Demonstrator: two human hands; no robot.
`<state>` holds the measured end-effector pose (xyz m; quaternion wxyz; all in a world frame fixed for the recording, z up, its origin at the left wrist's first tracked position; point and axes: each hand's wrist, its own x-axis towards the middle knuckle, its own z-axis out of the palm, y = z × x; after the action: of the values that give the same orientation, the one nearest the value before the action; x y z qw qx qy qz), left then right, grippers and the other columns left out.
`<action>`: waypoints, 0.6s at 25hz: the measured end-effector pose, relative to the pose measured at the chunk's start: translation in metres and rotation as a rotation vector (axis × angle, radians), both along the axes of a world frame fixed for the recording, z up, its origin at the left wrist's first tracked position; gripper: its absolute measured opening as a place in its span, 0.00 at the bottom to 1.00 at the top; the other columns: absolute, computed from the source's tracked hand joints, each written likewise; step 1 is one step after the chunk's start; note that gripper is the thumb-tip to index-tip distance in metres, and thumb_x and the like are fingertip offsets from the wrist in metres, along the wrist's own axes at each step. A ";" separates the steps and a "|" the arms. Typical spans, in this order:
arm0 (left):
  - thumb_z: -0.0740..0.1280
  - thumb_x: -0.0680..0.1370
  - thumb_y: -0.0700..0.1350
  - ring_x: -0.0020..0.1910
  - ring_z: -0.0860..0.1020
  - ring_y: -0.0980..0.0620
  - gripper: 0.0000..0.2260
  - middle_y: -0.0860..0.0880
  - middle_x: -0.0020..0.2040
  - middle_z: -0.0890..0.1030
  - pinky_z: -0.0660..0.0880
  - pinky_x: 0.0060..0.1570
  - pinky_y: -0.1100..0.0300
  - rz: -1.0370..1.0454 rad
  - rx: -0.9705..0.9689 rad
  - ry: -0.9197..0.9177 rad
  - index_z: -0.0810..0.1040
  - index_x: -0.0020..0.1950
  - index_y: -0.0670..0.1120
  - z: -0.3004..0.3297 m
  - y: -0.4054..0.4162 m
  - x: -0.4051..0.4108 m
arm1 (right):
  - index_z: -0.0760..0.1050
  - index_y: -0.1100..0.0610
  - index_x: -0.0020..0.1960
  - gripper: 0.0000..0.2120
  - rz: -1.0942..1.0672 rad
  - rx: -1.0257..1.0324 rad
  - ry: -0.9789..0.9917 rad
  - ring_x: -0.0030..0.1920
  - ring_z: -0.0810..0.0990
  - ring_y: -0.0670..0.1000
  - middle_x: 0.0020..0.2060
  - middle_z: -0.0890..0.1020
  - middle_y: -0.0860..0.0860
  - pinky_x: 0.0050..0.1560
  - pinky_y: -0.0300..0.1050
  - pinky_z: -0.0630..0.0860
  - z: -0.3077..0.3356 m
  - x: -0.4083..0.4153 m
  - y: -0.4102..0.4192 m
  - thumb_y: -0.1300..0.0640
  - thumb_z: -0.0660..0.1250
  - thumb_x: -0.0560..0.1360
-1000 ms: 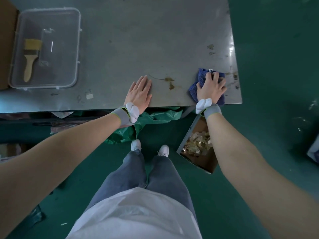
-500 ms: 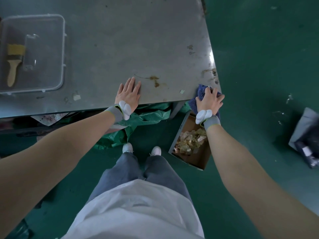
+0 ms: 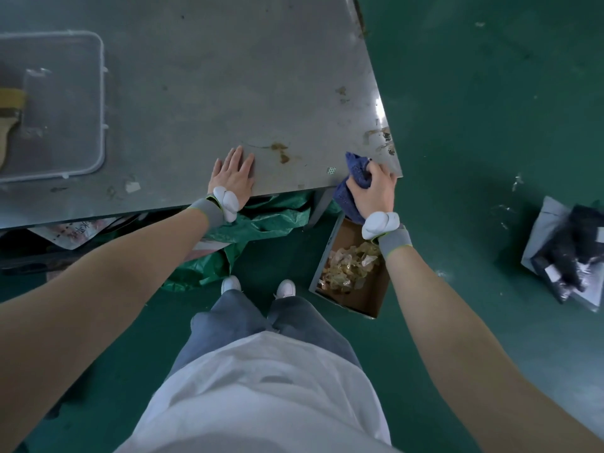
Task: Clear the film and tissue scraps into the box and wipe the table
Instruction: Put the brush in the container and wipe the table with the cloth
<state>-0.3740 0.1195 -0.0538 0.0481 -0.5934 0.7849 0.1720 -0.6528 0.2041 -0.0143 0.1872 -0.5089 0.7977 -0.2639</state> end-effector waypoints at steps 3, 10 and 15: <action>0.58 0.81 0.44 0.77 0.57 0.42 0.22 0.42 0.77 0.58 0.55 0.75 0.48 0.149 -0.031 0.174 0.61 0.75 0.41 0.012 -0.003 0.018 | 0.64 0.55 0.40 0.13 0.098 -0.073 -0.140 0.48 0.69 0.56 0.43 0.71 0.52 0.46 0.48 0.65 0.012 0.032 -0.030 0.52 0.67 0.74; 0.60 0.77 0.36 0.70 0.67 0.40 0.20 0.40 0.71 0.69 0.64 0.69 0.51 0.335 -0.208 0.264 0.68 0.69 0.39 0.039 0.015 0.110 | 0.64 0.54 0.38 0.14 0.367 -0.105 -0.185 0.45 0.74 0.61 0.39 0.72 0.52 0.44 0.45 0.65 0.025 0.140 -0.089 0.49 0.68 0.71; 0.61 0.75 0.34 0.68 0.69 0.38 0.21 0.40 0.69 0.71 0.67 0.67 0.47 0.443 -0.269 0.242 0.69 0.68 0.38 0.052 0.025 0.195 | 0.66 0.55 0.39 0.13 0.553 -0.095 -0.166 0.47 0.72 0.60 0.41 0.72 0.52 0.46 0.45 0.64 0.031 0.237 -0.117 0.51 0.69 0.72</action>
<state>-0.1793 0.1447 -0.0018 -0.1636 -0.7266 0.6520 0.1422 -0.4162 0.0875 0.0169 0.2927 -0.6920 0.5973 -0.2807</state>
